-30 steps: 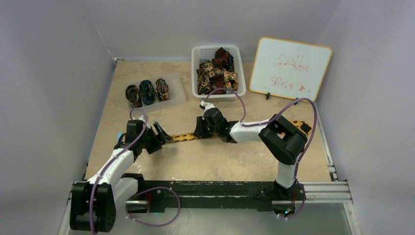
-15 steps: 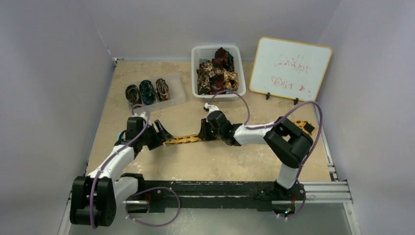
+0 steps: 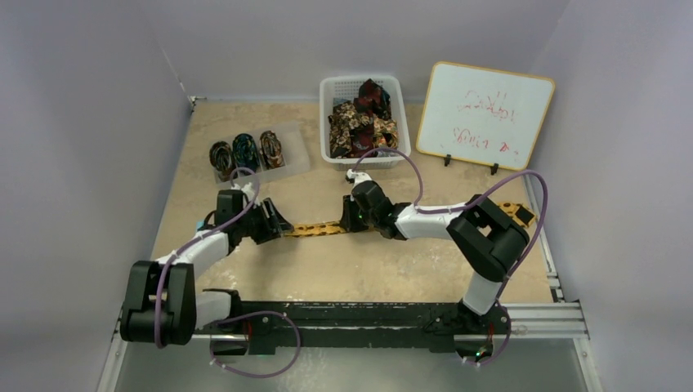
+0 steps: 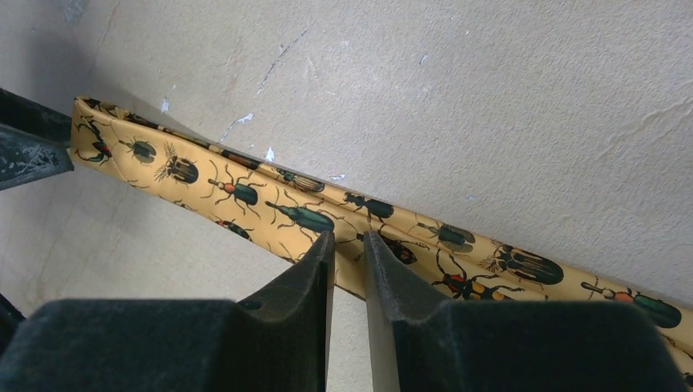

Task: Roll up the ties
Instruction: Roll the tie at the center of the board.

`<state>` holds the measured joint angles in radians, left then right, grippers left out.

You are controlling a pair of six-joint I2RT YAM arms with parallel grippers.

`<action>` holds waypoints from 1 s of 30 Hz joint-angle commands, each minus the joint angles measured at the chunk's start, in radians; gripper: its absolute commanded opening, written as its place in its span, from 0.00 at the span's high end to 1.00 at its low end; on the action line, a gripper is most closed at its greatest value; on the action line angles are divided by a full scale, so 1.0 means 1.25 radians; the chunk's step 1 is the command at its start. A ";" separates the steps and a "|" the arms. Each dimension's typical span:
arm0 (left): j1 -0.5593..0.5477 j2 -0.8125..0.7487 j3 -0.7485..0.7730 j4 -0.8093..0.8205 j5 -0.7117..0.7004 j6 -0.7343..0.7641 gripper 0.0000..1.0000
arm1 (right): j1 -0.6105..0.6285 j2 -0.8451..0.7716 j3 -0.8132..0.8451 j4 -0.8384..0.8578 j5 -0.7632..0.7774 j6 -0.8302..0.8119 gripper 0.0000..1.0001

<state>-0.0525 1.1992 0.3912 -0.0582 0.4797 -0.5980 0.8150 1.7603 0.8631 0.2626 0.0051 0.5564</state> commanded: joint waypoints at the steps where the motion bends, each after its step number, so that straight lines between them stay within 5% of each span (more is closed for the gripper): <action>1: 0.004 0.049 0.047 0.076 0.030 0.049 0.49 | -0.004 0.002 -0.015 -0.080 -0.003 -0.036 0.78; 11: 0.004 0.141 0.109 0.087 0.062 0.089 0.67 | -0.004 -0.008 -0.013 -0.085 -0.031 -0.055 0.78; 19: 0.004 0.077 0.061 0.049 0.048 0.040 0.52 | -0.004 0.008 0.002 -0.088 -0.038 -0.055 0.77; 30: 0.004 0.070 0.032 0.016 0.029 0.043 0.55 | -0.004 0.002 0.011 -0.095 -0.041 -0.061 0.75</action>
<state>-0.0525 1.3056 0.4511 -0.0498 0.5133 -0.5423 0.8108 1.7584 0.8711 0.2413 -0.0395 0.5037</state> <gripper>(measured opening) 0.462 0.243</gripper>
